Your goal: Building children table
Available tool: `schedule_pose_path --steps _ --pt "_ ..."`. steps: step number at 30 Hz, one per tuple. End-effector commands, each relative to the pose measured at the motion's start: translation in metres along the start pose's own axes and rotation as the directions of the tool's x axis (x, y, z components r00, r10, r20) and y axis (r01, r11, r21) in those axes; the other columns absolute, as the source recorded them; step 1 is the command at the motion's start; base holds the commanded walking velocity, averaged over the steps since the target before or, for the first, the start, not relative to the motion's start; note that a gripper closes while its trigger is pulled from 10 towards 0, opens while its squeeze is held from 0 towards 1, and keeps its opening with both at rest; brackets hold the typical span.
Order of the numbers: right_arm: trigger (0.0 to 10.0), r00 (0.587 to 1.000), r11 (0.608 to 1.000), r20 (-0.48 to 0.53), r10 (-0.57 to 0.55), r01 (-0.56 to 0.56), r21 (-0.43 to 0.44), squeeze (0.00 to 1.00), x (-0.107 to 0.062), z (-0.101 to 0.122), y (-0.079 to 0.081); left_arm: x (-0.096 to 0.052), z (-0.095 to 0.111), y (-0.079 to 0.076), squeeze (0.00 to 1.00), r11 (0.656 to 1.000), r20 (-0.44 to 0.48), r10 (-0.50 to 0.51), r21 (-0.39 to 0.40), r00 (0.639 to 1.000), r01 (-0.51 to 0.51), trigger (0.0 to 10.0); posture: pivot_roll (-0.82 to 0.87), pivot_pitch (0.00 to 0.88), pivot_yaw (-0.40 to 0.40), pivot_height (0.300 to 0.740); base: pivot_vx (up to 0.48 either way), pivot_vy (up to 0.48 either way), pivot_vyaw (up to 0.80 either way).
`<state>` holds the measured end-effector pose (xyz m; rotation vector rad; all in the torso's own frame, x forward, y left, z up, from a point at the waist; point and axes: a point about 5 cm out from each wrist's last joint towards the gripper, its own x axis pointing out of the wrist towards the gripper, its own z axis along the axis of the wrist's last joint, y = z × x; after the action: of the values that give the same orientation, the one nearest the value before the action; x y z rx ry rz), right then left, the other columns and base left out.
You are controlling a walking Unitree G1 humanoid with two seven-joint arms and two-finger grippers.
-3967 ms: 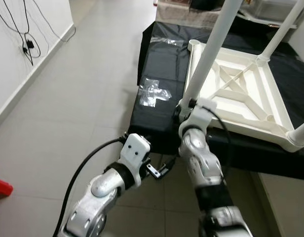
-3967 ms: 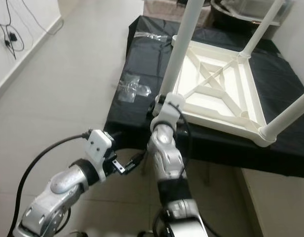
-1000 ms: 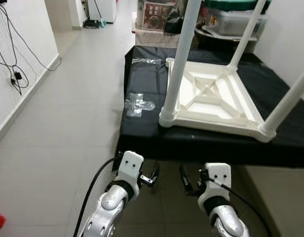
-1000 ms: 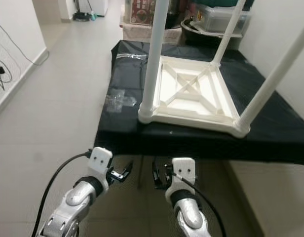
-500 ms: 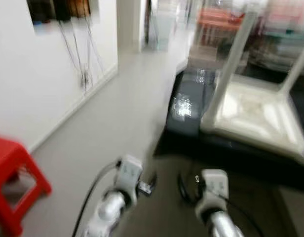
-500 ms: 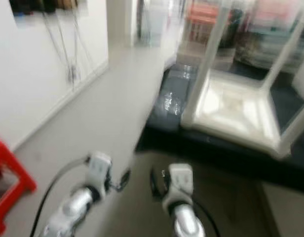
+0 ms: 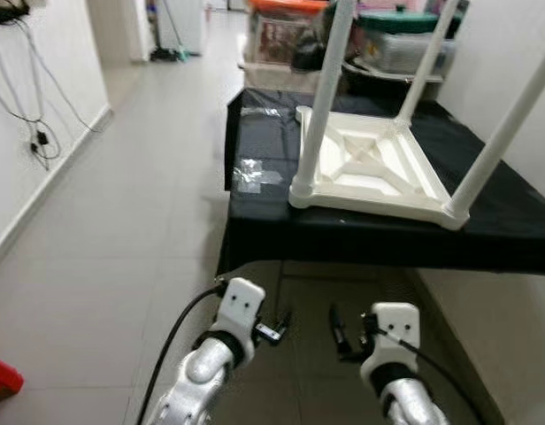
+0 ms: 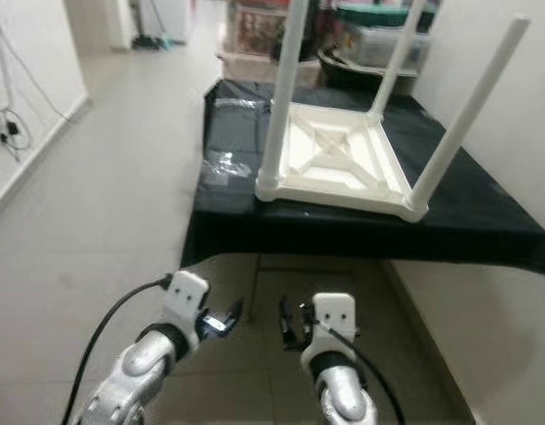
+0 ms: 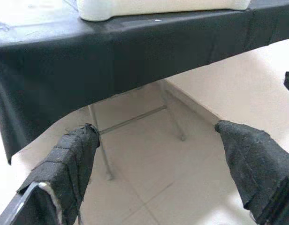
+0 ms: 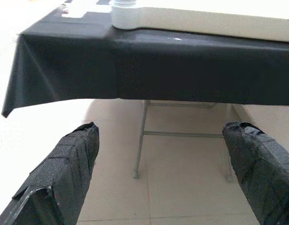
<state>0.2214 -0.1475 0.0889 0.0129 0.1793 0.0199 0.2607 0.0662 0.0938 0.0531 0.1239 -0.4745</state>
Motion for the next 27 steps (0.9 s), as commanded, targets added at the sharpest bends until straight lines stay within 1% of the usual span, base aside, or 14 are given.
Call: schedule_pose_path --steps 1,7,17,18,21,22,23,24,25,26,27 --pt "10.0 1.0 1.0 -0.013 -0.002 0.002 -0.004 0.0 -0.001 -0.002 0.0 -0.001 -0.002 -0.002 0.0 1.0 -0.006 -0.005 0.005 1.0 0.005 10.0 0.07 0.0 -0.109 0.74 0.0 -0.442 0.0" --pt "10.0 1.0 1.0 -0.014 -0.001 0.001 -0.004 0.0 -0.001 -0.002 0.001 -0.001 -0.002 -0.001 0.0 1.0 -0.006 -0.004 0.008 1.0 0.004 10.0 0.07 0.0 -0.107 0.74 0.0 -0.418 0.0" --pt "10.0 1.0 1.0 -0.003 0.0 0.0 0.012 0.0 0.0 -0.001 0.001 -0.002 0.0 0.003 0.0 1.0 0.006 0.022 -0.014 1.0 -0.022 10.0 0.07 0.0 -0.108 0.74 0.0 0.0 0.0" --pt "10.0 1.0 1.0 0.019 -0.01 0.01 0.025 0.0 0.0 0.003 0.0 -0.003 0.003 0.006 0.0 0.999 0.026 0.042 -0.015 0.999 -0.042 10.0 0.07 0.0 -0.106 0.74 0.0 0.0 0.0" --pt "10.0 0.999 0.999 0.035 -0.018 0.017 0.034 0.0 0.0 0.006 -0.001 -0.004 0.005 0.008 0.0 0.998 0.04 0.057 -0.015 0.998 -0.056 10.0 0.07 0.0 -0.106 0.74 0.0 0.0 0.0" --pt "10.0 0.997 0.999 0.065 -0.035 0.032 0.033 0.0 0.0 0.011 -0.004 -0.005 0.01 0.014 0.0 0.996 0.071 0.088 0.0 0.994 -0.089 10.0 0.07 0.0 -0.105 0.74 0.0 0.0 0.0" --pt "10.0 0.997 0.999 0.065 -0.035 0.032 0.033 0.0 0.0 0.011 -0.004 -0.005 0.01 0.014 0.0 0.996 0.071 0.088 0.0 0.994 -0.089 10.0 0.07 0.0 -0.105 0.74 0.0 0.0 0.0" --pt "10.0 0.991 0.996 0.101 -0.09 0.087 0.035 0.0 0.001 0.018 -0.014 -0.005 0.016 0.027 0.0 0.987 0.1 0.159 0.015 0.982 -0.161 10.0 0.07 0.0 -0.106 0.74 0.0 0.0 0.0" --pt "10.0 0.991 0.996 0.101 -0.09 0.087 0.035 0.0 0.001 0.018 -0.014 -0.005 0.016 0.027 0.0 0.987 0.1 0.159 0.015 0.982 -0.161 10.0 0.07 0.0 -0.106 0.74 0.0 0.0 0.0" --pt "10.0 0.98 0.989 0.13 -0.147 0.144 0.034 0.0 0.002 0.023 -0.024 -0.005 0.022 0.046 0.0 0.969 0.12 0.243 0.023 0.963 -0.247 10.0 0.08 0.0 -0.105 0.74 0.0 0.0 0.0" --pt "10.0 0.971 0.982 0.148 -0.19 0.187 0.032 0.0 0.003 0.026 -0.032 -0.005 0.026 0.059 0.0 0.952 0.134 0.3 0.023 0.944 -0.306 10.0 0.08 0.0 -0.105 0.74 0.0 0.0 0.0"
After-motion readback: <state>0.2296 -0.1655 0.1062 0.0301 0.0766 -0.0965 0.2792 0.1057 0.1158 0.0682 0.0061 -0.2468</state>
